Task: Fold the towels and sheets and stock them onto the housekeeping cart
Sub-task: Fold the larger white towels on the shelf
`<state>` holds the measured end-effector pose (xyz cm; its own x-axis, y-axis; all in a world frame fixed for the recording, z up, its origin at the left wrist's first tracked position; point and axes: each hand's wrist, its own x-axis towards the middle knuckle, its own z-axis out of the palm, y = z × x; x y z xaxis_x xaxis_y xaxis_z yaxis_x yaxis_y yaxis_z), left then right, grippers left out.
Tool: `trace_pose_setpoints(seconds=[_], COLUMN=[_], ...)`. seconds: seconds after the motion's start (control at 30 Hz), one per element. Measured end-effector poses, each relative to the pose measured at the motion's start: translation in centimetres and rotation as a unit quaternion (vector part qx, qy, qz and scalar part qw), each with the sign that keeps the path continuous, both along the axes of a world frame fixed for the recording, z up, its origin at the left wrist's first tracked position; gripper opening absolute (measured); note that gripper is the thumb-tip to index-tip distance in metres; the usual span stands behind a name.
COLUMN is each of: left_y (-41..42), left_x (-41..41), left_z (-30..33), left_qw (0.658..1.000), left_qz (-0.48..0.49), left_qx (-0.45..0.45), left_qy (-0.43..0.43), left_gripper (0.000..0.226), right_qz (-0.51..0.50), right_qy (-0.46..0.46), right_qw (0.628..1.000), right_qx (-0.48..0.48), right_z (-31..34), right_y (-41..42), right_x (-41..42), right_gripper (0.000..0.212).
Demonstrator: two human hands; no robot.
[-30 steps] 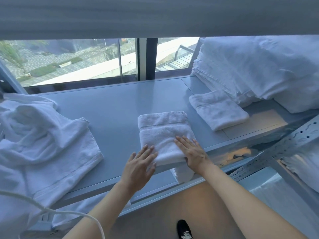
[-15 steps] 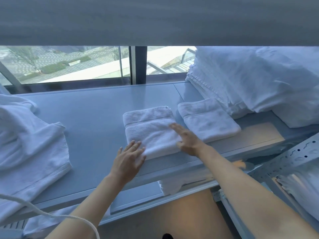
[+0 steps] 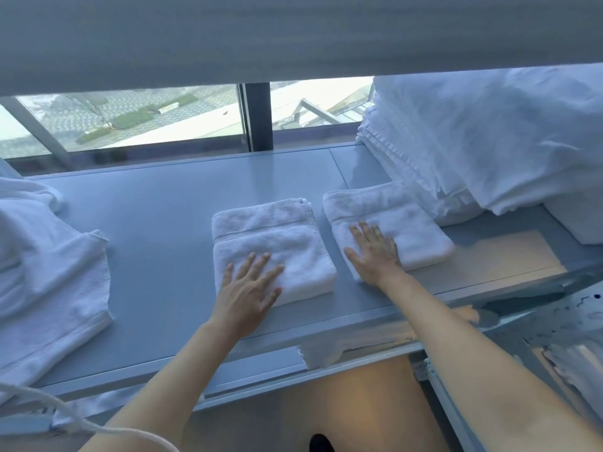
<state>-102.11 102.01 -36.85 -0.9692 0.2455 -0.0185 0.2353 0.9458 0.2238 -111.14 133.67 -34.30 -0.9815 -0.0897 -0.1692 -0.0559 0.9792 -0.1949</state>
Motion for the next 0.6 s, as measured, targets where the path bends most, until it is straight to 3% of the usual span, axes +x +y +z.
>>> trace_pose_setpoints(seconds=[0.43, 0.6], left_y=[-8.1, -10.7], left_x=[7.7, 9.8], left_z=[-0.6, 0.0], left_qw=[1.0, 1.0], left_qz=[0.012, -0.001], left_qx=[0.019, 0.03], left_qy=[0.016, 0.008], left_gripper=[0.057, 0.059], right_qz=[0.027, 0.02], right_qy=[0.039, 0.064], right_qw=[0.999, 0.997], right_qx=[-0.006, -0.033], right_z=[-2.0, 0.2], right_y=[-9.3, -13.0], right_x=[7.1, 8.7], right_gripper=[0.069, 0.063])
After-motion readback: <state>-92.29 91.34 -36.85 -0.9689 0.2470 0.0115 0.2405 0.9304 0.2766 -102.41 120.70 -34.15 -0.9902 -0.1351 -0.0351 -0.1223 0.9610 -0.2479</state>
